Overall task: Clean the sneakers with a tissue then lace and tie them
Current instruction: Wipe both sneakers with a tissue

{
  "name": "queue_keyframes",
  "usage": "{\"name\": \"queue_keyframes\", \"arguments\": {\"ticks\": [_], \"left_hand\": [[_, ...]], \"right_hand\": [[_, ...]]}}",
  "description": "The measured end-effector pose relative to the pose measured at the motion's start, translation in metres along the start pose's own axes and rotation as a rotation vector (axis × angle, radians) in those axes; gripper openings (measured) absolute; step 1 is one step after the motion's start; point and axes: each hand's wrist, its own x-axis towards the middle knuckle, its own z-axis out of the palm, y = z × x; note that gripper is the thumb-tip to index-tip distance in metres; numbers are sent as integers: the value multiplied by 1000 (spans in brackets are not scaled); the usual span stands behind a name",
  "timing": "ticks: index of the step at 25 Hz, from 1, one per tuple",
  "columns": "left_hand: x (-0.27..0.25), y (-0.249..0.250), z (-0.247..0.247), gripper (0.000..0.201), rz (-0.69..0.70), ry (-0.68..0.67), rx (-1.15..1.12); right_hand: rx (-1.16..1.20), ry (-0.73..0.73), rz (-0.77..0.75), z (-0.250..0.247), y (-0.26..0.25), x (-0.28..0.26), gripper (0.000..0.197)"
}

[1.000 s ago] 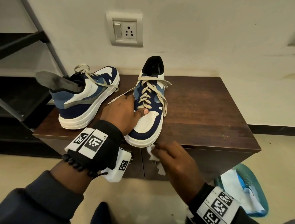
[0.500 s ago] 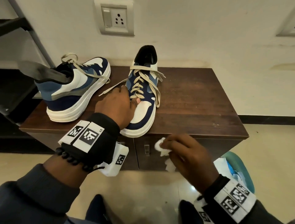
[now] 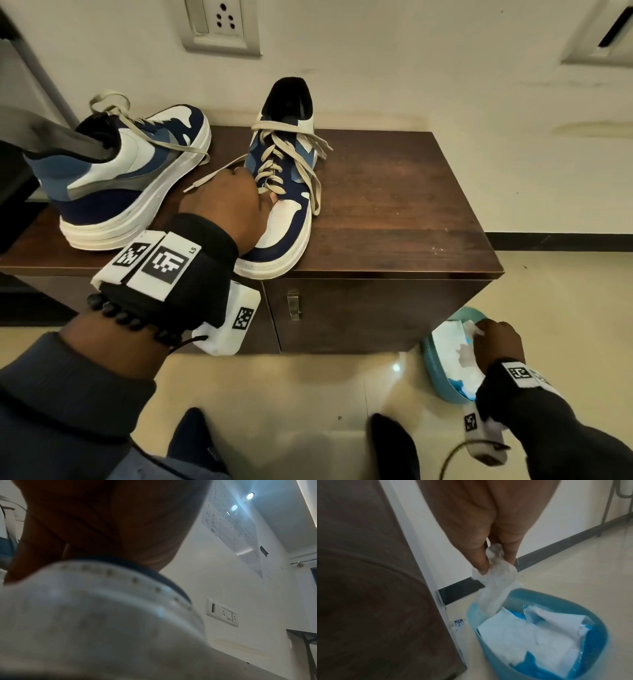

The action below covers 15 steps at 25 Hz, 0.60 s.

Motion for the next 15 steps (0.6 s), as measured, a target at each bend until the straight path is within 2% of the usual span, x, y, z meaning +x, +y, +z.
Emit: {"name": "queue_keyframes", "arguments": {"ticks": [1,4,6,7,9,10,12,14,15], "left_hand": [[0,-1,1,48,7,9,9],[0,-2,1,47,23,22,17],[-1,-2,1,48,24,23,21],[-1,-2,1,48,25,25,27],[0,-2,0,48,23,21,32],[0,-1,-1,48,18,15,32],[0,1,-2,48,9,-2,33],[0,0,-3,46,8,-14,24],[-1,0,-3,45,11,-16,14]], "right_hand": [[9,-1,8,11,3,6,29],[-89,-193,76,43,11,4,31],[-261,-320,10,54,15,-6,34],[-251,-345,17,60,20,-7,36],[-162,-264,100,62,23,-7,34],[-63,-155,131,52,16,-8,32],[212,175,177,21,-1,-8,25],[438,568,194,-30,-26,-10,29],[538,668,207,-53,-25,16,33]]}}
